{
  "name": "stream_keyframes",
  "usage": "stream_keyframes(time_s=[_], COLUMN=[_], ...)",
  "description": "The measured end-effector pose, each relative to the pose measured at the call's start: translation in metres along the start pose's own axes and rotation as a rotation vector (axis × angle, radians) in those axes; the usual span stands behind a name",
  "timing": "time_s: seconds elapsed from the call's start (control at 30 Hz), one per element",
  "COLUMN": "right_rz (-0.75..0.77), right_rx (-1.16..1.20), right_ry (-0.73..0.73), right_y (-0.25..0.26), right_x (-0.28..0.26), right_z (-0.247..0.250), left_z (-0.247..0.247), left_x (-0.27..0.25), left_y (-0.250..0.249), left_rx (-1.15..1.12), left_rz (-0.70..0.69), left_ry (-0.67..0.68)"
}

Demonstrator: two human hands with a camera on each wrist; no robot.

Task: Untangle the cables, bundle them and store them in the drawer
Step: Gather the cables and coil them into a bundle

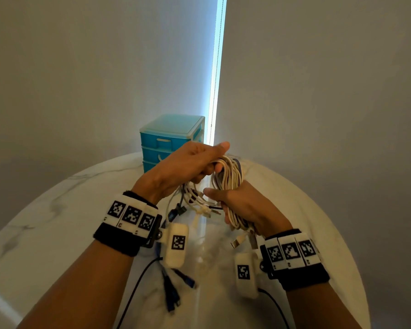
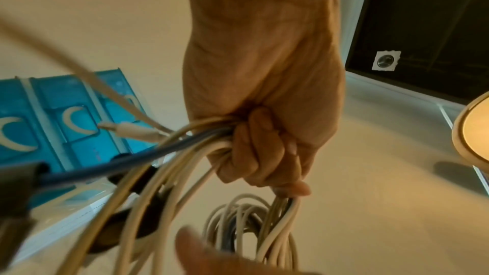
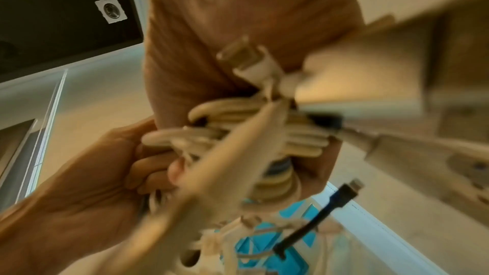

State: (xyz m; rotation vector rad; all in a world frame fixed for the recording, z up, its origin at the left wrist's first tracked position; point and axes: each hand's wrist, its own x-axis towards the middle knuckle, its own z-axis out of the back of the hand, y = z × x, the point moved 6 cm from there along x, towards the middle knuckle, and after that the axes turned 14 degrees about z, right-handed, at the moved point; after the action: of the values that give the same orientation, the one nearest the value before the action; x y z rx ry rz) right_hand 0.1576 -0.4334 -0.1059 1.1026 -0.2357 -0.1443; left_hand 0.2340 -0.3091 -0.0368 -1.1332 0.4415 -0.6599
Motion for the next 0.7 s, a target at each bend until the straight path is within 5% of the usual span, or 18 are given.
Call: stream_keyframes(time_s=[0.33,0.5,0.7], right_rz=[0.016,0.045,0.113], right_rx=[0.324,0.487,0.548], right_ry=[0.211,0.146,-0.072], right_y=[0.013,0.018,0.015], right_x=[-0.009,-0.006,0.000], right_z=[-0.015,-0.014,0.000], left_z=[0.014,0.007,-0.015], left_x=[0.010,0.011,0.014], left_y=[0.014,0.015,0.021], left_rx=[0.177,0.097,-0.051], left_rz=[-0.041,0.022,0.038], left_ry=[-0.246,-0.273,-0.147])
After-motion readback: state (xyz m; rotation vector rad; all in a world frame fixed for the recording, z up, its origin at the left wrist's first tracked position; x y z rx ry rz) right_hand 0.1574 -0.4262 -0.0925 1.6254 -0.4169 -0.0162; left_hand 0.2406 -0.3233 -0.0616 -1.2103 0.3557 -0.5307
